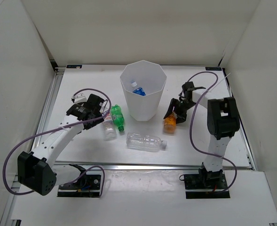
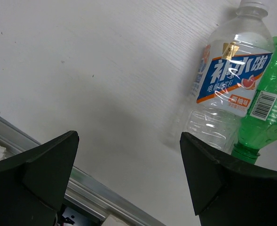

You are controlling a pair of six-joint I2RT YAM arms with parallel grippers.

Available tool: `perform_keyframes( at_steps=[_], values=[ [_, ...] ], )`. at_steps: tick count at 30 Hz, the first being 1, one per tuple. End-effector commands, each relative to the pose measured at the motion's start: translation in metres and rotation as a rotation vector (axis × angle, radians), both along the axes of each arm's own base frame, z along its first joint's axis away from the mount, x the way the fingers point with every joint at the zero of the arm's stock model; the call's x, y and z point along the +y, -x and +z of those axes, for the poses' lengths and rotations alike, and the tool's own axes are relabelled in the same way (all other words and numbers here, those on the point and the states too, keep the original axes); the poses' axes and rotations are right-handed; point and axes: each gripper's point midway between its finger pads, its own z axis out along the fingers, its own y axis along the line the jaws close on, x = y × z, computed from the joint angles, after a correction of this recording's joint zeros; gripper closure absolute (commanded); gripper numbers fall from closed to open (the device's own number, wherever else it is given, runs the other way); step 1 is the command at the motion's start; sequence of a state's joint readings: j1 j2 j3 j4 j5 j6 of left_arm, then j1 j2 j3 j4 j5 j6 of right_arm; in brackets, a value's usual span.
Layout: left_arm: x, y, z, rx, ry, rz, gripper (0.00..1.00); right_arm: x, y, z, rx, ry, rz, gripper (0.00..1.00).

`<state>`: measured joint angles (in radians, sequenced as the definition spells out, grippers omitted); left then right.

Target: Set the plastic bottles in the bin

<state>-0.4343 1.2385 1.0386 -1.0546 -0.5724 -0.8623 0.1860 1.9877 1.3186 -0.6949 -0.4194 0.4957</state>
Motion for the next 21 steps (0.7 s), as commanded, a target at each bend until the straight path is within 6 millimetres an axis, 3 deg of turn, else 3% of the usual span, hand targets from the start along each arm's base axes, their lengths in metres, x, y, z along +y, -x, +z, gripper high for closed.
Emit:
perform_keyframes(
  at_steps=[1, 5, 7, 11, 12, 15, 16, 18, 19, 21],
  values=[
    [0.006, 0.007, 0.006, -0.030, -0.003, 0.021, 0.00, 0.001, 0.003, 0.008, -0.033, -0.002, 0.014, 0.47],
    [0.012, 0.013, 0.002, -0.016, -0.007, 0.064, 0.00, -0.004, 0.001, 0.044, -0.052, 0.005, -0.008, 0.65],
    [0.017, 0.011, 0.001, -0.017, -0.023, 0.086, 0.00, -0.005, -0.007, 0.080, -0.112, -0.013, -0.047, 0.69],
    [0.024, 0.009, 0.006, -0.032, -0.049, 0.123, 0.00, -0.004, -0.029, 0.176, -0.311, -0.081, -0.129, 0.72],
    [0.024, 0.009, 0.004, -0.024, -0.053, 0.123, 0.00, -0.001, -0.039, 0.222, -0.428, -0.123, -0.134, 0.73],
    [0.028, 0.003, 0.007, -0.046, -0.068, 0.140, 0.00, 0.002, -0.056, 0.294, -0.615, -0.186, -0.136, 0.71],
    [0.028, 0.003, 0.007, -0.042, -0.072, 0.133, 0.00, 0.006, -0.063, 0.338, -0.737, -0.234, -0.116, 0.71],
    [0.028, -0.002, 0.008, -0.050, -0.069, 0.143, 0.00, 0.012, -0.075, 0.363, -0.802, -0.274, -0.093, 0.68],
    [0.027, -0.005, 0.007, -0.053, -0.067, 0.143, 0.00, 0.019, -0.076, 0.396, -0.885, -0.309, -0.067, 0.68],
    [0.024, -0.008, 0.005, -0.054, -0.057, 0.140, 0.00, 0.027, -0.090, 0.400, -0.907, -0.322, -0.041, 0.64]
  ],
)
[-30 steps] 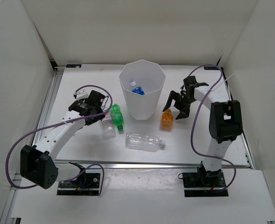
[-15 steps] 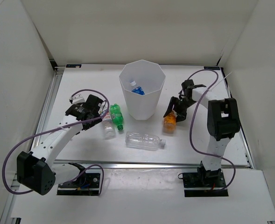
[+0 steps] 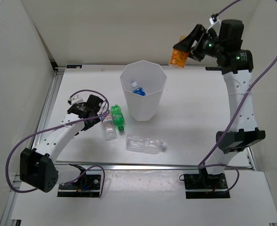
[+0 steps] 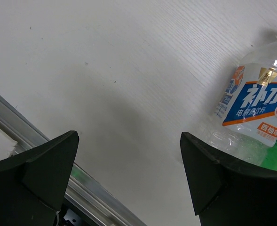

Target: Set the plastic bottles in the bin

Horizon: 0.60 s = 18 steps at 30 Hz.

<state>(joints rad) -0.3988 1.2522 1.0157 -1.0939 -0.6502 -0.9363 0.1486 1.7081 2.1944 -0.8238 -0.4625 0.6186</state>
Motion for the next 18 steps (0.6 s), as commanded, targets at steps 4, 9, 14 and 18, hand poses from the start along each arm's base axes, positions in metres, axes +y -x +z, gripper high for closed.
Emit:
perform_keyframes(
  at_steps=[4, 9, 14, 18],
  values=[
    [-0.008, -0.027, 0.012, -0.081, 0.019, -0.015, 0.00, 0.042, -0.020, 0.000, 0.009, -0.069, 0.127, 0.57],
    [-0.019, -0.044, 0.010, -0.081, 0.039, -0.045, 0.00, 0.097, -0.010, -0.028, 0.137, -0.151, 0.324, 0.40],
    [-0.031, -0.061, 0.014, -0.085, 0.067, -0.084, 0.00, 0.100, -0.004, -0.007, 0.062, -0.140, 0.341, 0.01],
    [-0.046, -0.064, 0.009, -0.067, 0.123, -0.145, 0.00, 0.067, -0.001, 0.012, -0.019, -0.098, 0.230, 0.01]
  ],
)
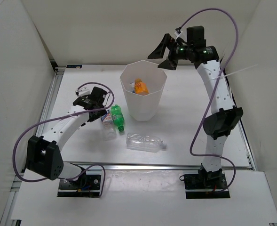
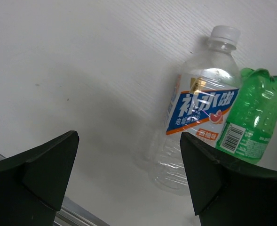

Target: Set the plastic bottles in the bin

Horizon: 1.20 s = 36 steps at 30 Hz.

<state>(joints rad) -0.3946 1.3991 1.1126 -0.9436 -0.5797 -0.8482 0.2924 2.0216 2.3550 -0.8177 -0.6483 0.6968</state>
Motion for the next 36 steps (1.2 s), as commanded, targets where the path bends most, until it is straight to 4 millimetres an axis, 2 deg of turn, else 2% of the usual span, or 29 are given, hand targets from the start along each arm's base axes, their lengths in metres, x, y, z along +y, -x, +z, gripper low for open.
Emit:
perform_keyframes(
  at_steps=[1, 4, 6, 15, 20, 26, 27, 28, 31, 32, 34, 36],
  values=[
    [-0.020, -0.015, 0.011, -0.035, 0.084, -0.083, 0.00, -0.041, 0.029, 0.090, -0.270, -0.026, -0.080, 0.01],
    [-0.038, -0.017, -0.004, -0.004, 0.150, -0.147, 0.00, -0.056, 0.033, 0.101, -0.293, -0.027, -0.113, 0.01],
    [-0.039, -0.017, -0.010, 0.007, 0.150, -0.161, 0.00, -0.059, 0.036, 0.102, -0.291, -0.035, -0.104, 0.01],
    [-0.051, -0.035, -0.033, 0.013, 0.150, -0.234, 0.00, -0.062, 0.054, 0.098, -0.255, -0.032, -0.063, 0.01],
    [-0.059, -0.031, -0.059, 0.063, 0.179, -0.262, 0.00, -0.067, 0.056, 0.101, -0.261, -0.039, -0.052, 0.01],
    [-0.055, -0.018, -0.093, 0.156, 0.156, -0.274, 0.00, -0.078, 0.062, 0.106, -0.255, -0.046, -0.058, 0.01],
    [-0.055, -0.017, -0.093, 0.157, 0.156, -0.274, 0.00, -0.078, 0.064, 0.106, -0.255, -0.046, -0.058, 0.01],
    [-0.053, -0.013, -0.100, 0.180, 0.150, -0.271, 0.02, -0.082, 0.062, 0.101, -0.242, -0.036, -0.066, 0.01],
    [-0.046, -0.010, -0.100, 0.181, 0.120, -0.257, 0.12, -0.084, 0.071, 0.099, -0.245, -0.029, -0.062, 0.01],
    [-0.045, -0.013, -0.090, 0.145, 0.127, -0.244, 0.23, -0.084, 0.070, 0.096, -0.236, -0.028, -0.062, 0.01],
    [-0.030, -0.021, -0.070, 0.094, 0.106, -0.167, 0.41, -0.084, 0.073, 0.096, -0.241, -0.023, -0.059, 0.01],
    [-0.014, -0.033, -0.040, 0.014, 0.093, -0.073, 0.51, -0.087, 0.071, 0.091, -0.223, -0.019, -0.068, 0.01]
  ],
)
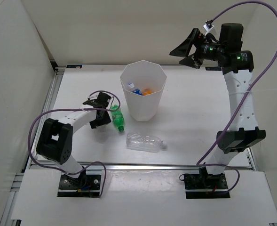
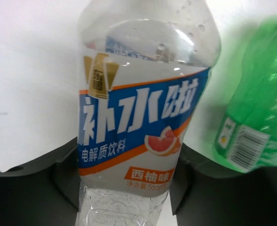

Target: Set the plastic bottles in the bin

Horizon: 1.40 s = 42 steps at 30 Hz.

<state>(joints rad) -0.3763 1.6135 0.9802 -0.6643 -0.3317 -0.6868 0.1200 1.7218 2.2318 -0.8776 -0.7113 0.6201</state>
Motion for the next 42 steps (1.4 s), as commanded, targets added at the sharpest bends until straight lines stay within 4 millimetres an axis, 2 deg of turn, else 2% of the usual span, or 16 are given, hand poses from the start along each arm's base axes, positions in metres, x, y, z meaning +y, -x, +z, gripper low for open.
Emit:
perform_keyframes(
  at_steps=[1, 4, 7, 9, 11, 14, 15, 16, 18, 25, 28, 33, 37, 40, 41, 42],
  values=[
    [0.022, -0.040, 0.083, -0.240, -0.008, 0.157, 0.52, -0.003, 0.015, 0.014, -0.054, 0.000, 0.022, 0.01],
    [0.030, -0.055, 0.135, -0.344, -0.003, 0.212, 0.53, -0.003, 0.015, 0.014, -0.054, 0.000, 0.022, 0.01],
    [0.020, -0.089, 0.240, -0.581, 0.096, 0.232, 0.53, -0.002, 0.012, 0.011, -0.045, 0.001, 0.022, 0.01],
    [0.018, -0.098, 0.287, -0.683, 0.121, 0.211, 0.53, -0.002, 0.008, 0.008, -0.044, 0.001, 0.022, 0.01],
    [-0.005, -0.113, 0.352, -0.836, 0.250, 0.111, 0.56, -0.002, 0.008, 0.008, -0.044, 0.001, 0.022, 0.01],
    [-0.048, -0.133, 0.388, -0.885, 0.357, -0.074, 0.55, -0.002, 0.008, 0.008, -0.044, 0.001, 0.022, 0.01],
    [-0.062, -0.132, 0.427, -0.961, 0.398, -0.137, 0.55, -0.002, 0.004, 0.006, -0.044, 0.001, 0.022, 0.01],
    [-0.096, -0.141, 0.418, -0.924, 0.420, -0.255, 0.55, -0.001, 0.003, 0.003, -0.034, 0.002, 0.022, 0.01],
    [-0.127, -0.142, 0.442, -0.964, 0.488, -0.360, 0.54, -0.002, 0.000, 0.000, -0.035, 0.006, 0.012, 0.01],
    [-0.242, -0.132, 0.401, -0.817, 0.650, -0.649, 0.45, -0.008, 0.001, -0.001, -0.040, 0.014, -0.014, 0.01],
    [-0.255, -0.115, 0.386, -0.768, 0.651, -0.705, 0.02, -0.014, 0.003, -0.005, -0.030, 0.019, -0.034, 0.01],
    [-0.193, -0.098, 0.417, -0.897, 0.469, -0.573, 0.00, -0.022, 0.008, -0.006, -0.033, 0.025, -0.051, 0.01],
    [-0.112, -0.097, 0.424, -0.967, 0.283, -0.318, 0.00, -0.023, 0.010, -0.010, -0.030, 0.031, -0.049, 0.01],
    [-0.067, -0.091, 0.380, -0.900, 0.212, -0.141, 0.00, -0.023, 0.009, -0.013, -0.020, 0.032, -0.048, 0.01],
    [-0.061, -0.090, 0.336, -0.810, 0.177, -0.128, 0.00, -0.022, 0.006, -0.016, -0.011, 0.033, -0.048, 0.01],
    [-0.053, -0.086, 0.321, -0.784, 0.172, -0.106, 0.00, -0.022, 0.008, -0.012, -0.022, 0.028, -0.040, 0.01]
  ],
)
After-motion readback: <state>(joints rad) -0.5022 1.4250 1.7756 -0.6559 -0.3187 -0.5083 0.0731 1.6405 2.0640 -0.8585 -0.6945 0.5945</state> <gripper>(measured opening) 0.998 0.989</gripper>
